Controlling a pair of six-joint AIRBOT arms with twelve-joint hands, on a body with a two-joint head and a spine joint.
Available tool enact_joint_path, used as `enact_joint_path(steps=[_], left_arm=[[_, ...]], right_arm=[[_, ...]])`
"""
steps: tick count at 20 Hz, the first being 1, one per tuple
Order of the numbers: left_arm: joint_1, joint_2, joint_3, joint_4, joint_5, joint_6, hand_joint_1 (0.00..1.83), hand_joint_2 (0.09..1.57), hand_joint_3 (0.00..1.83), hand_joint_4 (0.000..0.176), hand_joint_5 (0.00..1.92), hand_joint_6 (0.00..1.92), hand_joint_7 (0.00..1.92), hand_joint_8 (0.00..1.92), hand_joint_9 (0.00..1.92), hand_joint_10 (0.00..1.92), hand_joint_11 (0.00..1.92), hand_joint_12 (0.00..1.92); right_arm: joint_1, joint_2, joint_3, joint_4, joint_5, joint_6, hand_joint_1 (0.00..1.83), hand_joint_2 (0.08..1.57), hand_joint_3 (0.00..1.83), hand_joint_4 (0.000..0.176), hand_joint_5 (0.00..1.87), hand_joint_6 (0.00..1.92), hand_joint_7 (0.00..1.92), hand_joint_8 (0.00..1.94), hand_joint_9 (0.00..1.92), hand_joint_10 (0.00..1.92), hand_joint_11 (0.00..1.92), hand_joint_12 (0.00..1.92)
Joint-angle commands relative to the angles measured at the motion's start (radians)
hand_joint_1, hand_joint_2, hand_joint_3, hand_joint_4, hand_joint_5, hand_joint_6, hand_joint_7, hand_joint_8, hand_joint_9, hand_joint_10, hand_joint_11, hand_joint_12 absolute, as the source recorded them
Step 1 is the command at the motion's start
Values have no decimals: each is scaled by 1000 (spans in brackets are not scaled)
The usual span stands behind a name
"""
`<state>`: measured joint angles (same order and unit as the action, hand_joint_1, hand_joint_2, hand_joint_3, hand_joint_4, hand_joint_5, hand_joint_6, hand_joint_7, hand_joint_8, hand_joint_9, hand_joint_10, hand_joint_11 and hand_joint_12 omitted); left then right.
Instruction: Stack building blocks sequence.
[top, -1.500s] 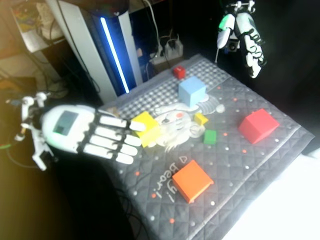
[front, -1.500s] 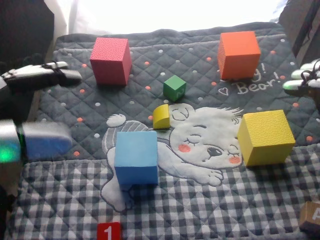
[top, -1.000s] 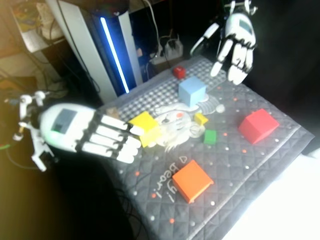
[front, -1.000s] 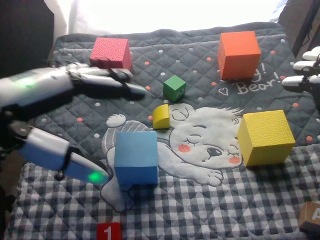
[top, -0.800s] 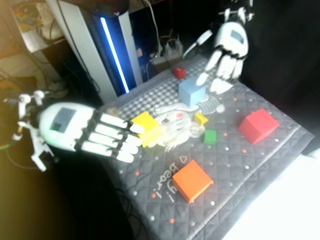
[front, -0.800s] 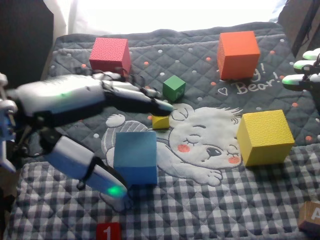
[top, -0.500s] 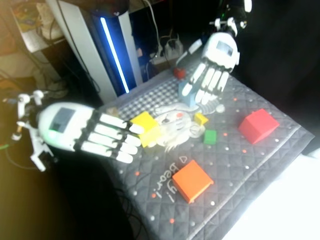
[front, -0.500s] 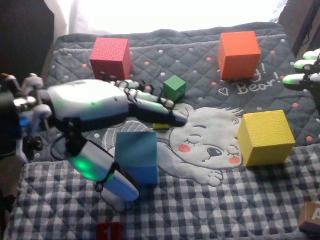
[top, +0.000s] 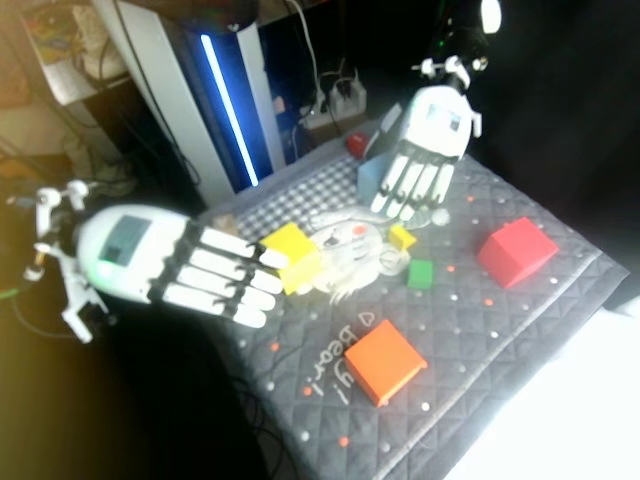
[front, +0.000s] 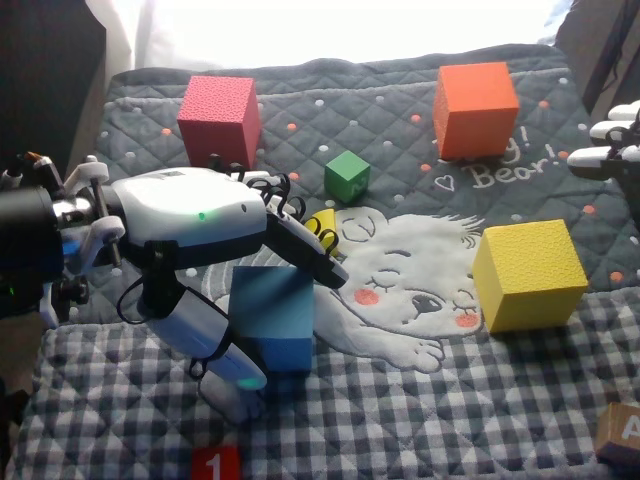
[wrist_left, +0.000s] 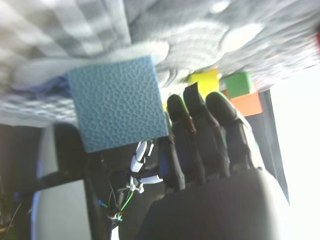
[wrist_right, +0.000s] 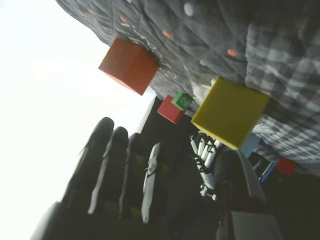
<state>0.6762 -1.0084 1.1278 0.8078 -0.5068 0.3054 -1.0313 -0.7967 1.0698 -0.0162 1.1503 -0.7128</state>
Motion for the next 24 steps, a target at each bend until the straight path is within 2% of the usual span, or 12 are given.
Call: enact_joint_path(steps=[1, 3, 4, 5, 6, 7, 12, 15, 17, 18, 21, 24], left_arm=[[-6, -11, 7, -26, -53, 4, 971, 845, 2, 36, 763, 1, 691, 9, 401, 777, 158, 1686], [-1, -14, 11, -67, -45, 42, 1104, 958, 6, 0, 879, 15, 839, 72, 501, 952, 319, 1611], [4, -15, 14, -112, -38, 80, 1171, 1025, 15, 0, 1072, 579, 925, 220, 546, 1247, 434, 1705], [6, -15, 16, -128, -34, 94, 1235, 1114, 7, 0, 946, 947, 920, 936, 598, 1437, 573, 1733], [11, -15, 23, -164, -30, 113, 1242, 1152, 4, 0, 886, 1075, 884, 1156, 709, 1544, 765, 1722], [15, -14, 30, -185, -36, 114, 1242, 1183, 0, 0, 936, 826, 796, 1482, 792, 1570, 871, 1677], [-61, 51, 36, -235, -107, 128, 1378, 1124, 0, 0, 1033, 577, 890, 1190, 902, 1355, 922, 1377], [-172, 96, 41, -238, -87, 187, 1265, 1139, 2, 0, 1052, 599, 862, 1428, 895, 1387, 880, 1627], [-215, 97, 69, -299, -62, 242, 1372, 1153, 0, 0, 885, 1044, 797, 571, 829, 1252, 769, 1390], [-232, 81, 115, -375, -58, 269, 1464, 1134, 0, 0, 988, 832, 801, 943, 865, 1239, 794, 1614], [-272, 49, 176, -444, -23, 307, 1420, 1062, 1, 0, 1212, 329, 1011, 977, 990, 1181, 788, 1349], [-322, -1, 235, -469, 45, 359, 1389, 1085, 4, 0, 1071, 683, 979, 1002, 943, 1193, 785, 1268]], right_arm=[[12, 9, -2, 32, 122, -2, 823, 1137, 0, 88, 430, 1, 356, 1, 322, 2, 284, 188], [12, 9, -3, 33, 122, -2, 844, 1139, 0, 76, 435, 1, 365, 4, 339, 7, 300, 179], [12, 9, -3, 34, 123, -2, 826, 1142, 1, 78, 433, 0, 369, 4, 336, 5, 300, 175], [12, 9, -3, 35, 123, -2, 807, 1147, 3, 81, 436, 1, 374, 5, 343, 6, 307, 173], [12, 10, -3, 35, 124, -2, 813, 1149, 3, 81, 439, 2, 379, 5, 335, 2, 305, 169], [12, 10, -4, 35, 124, -2, 814, 1153, 4, 83, 447, 5, 379, 4, 337, 2, 305, 167], [12, 11, -7, 36, 125, -2, 748, 1178, 8, 90, 447, 1, 386, 2, 352, 3, 322, 158], [11, 11, -7, 36, 125, -2, 727, 1183, 7, 88, 438, 0, 389, 2, 353, 2, 315, 151], [11, 10, -6, 36, 125, -2, 752, 1184, 4, 64, 454, 5, 398, 4, 353, 2, 316, 149], [11, 9, -5, 36, 125, -2, 743, 1185, 4, 70, 455, 4, 396, 2, 353, 1, 322, 149], [11, 8, -2, 36, 125, -2, 745, 1196, 7, 65, 478, 12, 395, 1, 354, 1, 337, 150], [11, 3, 2, 36, 125, -2, 766, 1186, 0, 72, 481, 6, 393, 0, 352, 2, 323, 133]])
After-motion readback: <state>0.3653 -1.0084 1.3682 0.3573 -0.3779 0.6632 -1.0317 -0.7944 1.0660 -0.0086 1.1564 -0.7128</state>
